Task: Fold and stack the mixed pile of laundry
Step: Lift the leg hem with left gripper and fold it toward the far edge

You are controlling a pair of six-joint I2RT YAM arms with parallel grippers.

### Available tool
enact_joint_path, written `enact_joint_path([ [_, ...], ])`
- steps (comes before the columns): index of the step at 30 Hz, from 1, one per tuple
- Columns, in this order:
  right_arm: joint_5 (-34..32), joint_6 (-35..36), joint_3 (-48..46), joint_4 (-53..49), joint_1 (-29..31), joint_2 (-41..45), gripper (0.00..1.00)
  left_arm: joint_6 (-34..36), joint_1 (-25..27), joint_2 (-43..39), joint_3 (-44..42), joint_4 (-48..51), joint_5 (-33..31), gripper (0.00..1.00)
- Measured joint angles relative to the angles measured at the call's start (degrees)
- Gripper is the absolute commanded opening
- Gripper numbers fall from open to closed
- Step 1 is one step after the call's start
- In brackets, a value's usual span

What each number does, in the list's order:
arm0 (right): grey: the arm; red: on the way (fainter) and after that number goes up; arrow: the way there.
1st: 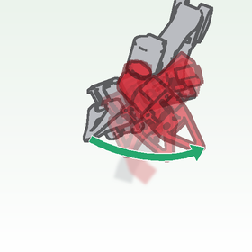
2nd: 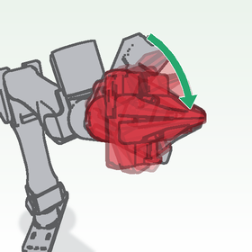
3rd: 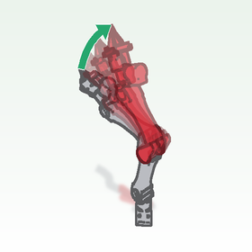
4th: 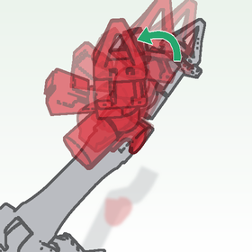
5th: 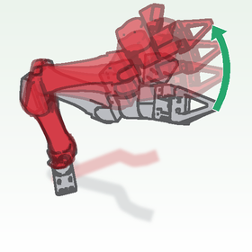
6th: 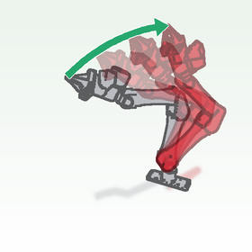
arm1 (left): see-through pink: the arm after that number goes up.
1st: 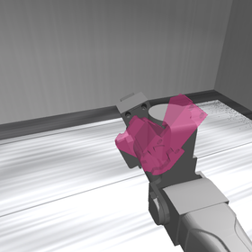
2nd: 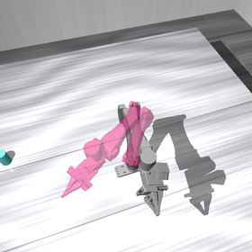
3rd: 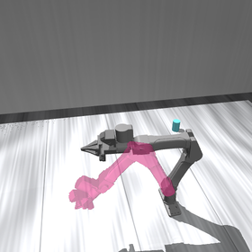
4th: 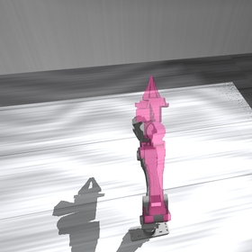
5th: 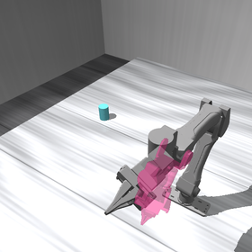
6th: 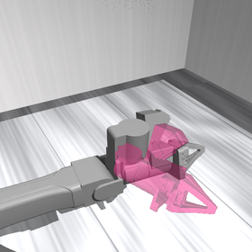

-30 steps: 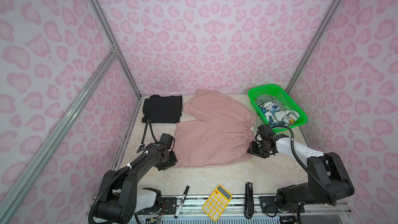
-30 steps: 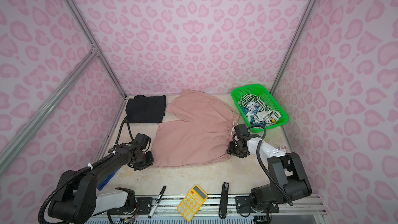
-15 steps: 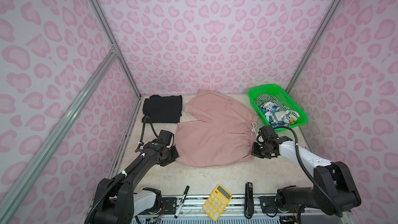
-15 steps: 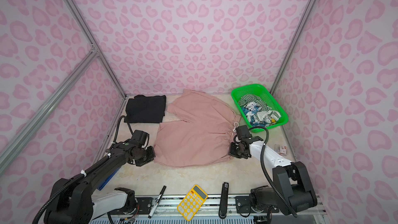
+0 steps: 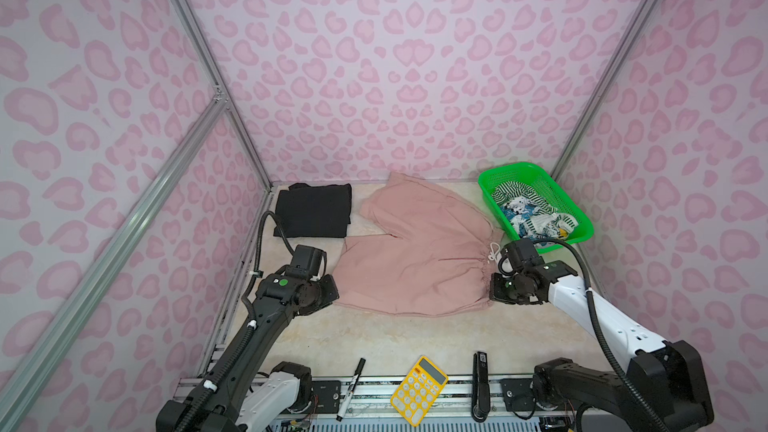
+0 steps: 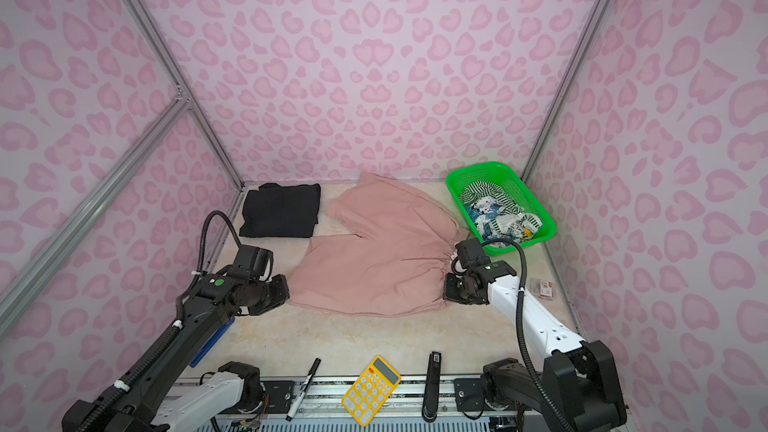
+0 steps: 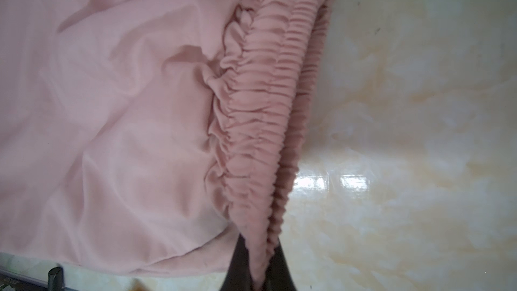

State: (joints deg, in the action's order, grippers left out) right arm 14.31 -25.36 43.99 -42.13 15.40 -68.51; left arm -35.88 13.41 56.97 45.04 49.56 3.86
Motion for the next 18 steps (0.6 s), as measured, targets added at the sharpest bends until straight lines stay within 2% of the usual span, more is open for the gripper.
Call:
enact_joint_path([
  [11,-1.77,0.79,3.63,-11.85,0.33,7.32,0.00,-0.52,0.02,-10.10,6.91,13.70,-0.61,0.03],
  [18,-1.14,1.66,7.69,-19.69,0.74,9.09,0.00,0.39,0.11,-12.63,14.23,21.94,1.33,0.03],
])
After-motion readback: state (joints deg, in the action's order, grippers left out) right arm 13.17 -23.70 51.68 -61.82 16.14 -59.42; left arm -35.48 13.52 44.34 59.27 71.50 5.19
